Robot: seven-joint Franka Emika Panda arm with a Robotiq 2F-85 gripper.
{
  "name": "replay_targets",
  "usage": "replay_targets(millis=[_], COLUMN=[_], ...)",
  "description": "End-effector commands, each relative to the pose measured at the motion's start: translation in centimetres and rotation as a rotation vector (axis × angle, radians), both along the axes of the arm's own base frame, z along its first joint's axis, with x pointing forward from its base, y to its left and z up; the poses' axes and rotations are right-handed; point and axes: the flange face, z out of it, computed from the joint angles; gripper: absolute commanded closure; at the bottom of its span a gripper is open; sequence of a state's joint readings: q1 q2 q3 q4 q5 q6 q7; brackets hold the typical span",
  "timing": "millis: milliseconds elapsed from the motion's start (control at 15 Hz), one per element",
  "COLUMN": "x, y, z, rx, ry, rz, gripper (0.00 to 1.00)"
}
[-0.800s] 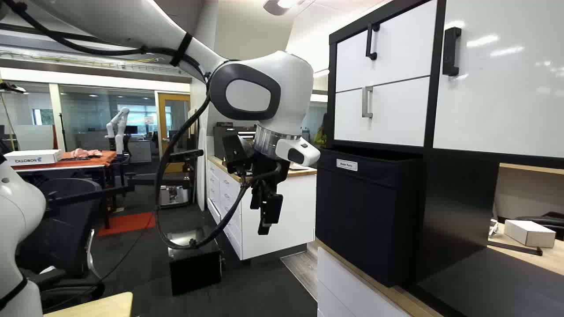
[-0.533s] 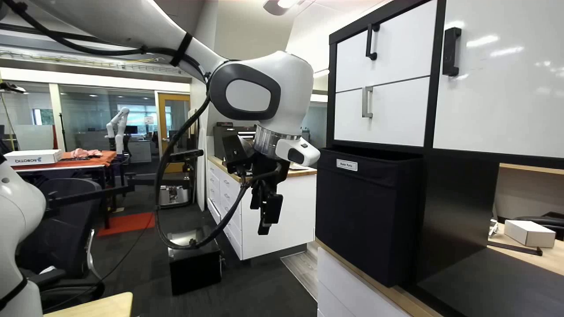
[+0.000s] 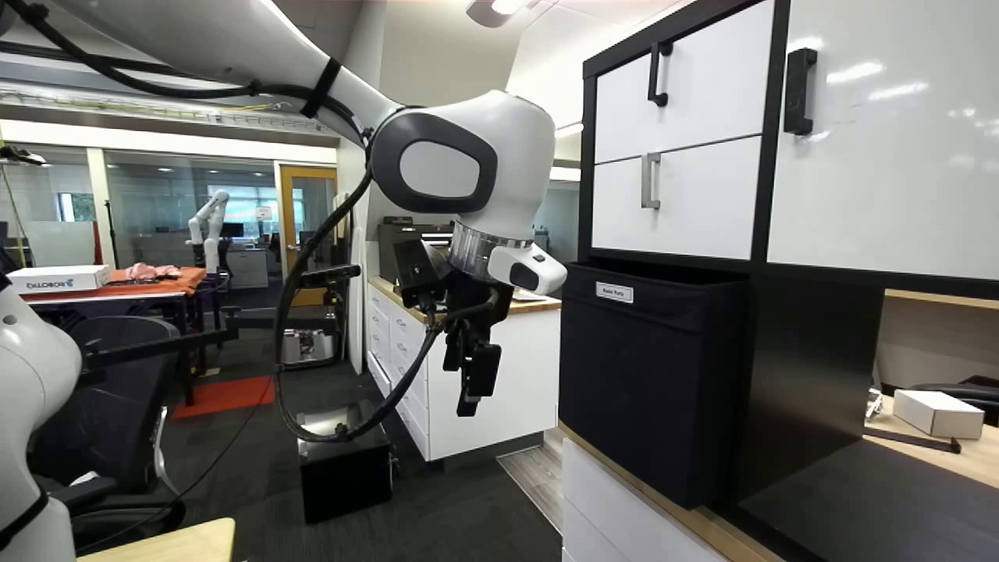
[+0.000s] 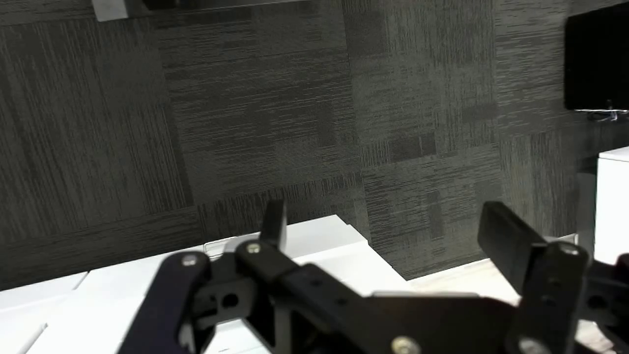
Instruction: Open the bottom drawer on the left
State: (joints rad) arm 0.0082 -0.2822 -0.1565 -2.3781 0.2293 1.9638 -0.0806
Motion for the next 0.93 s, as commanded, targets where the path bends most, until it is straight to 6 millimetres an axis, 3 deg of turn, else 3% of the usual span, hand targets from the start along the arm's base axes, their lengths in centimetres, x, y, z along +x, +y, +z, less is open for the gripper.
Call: replay_targets(millis=[0, 867], x=[0.1, 3.0], y=[0.0, 1.6], z=[0.2, 4.6], rx=[-0.027, -0.338], ry=[-0.017, -0.292], rz=[-0.014, -0.091], gripper=[0.00, 0.00])
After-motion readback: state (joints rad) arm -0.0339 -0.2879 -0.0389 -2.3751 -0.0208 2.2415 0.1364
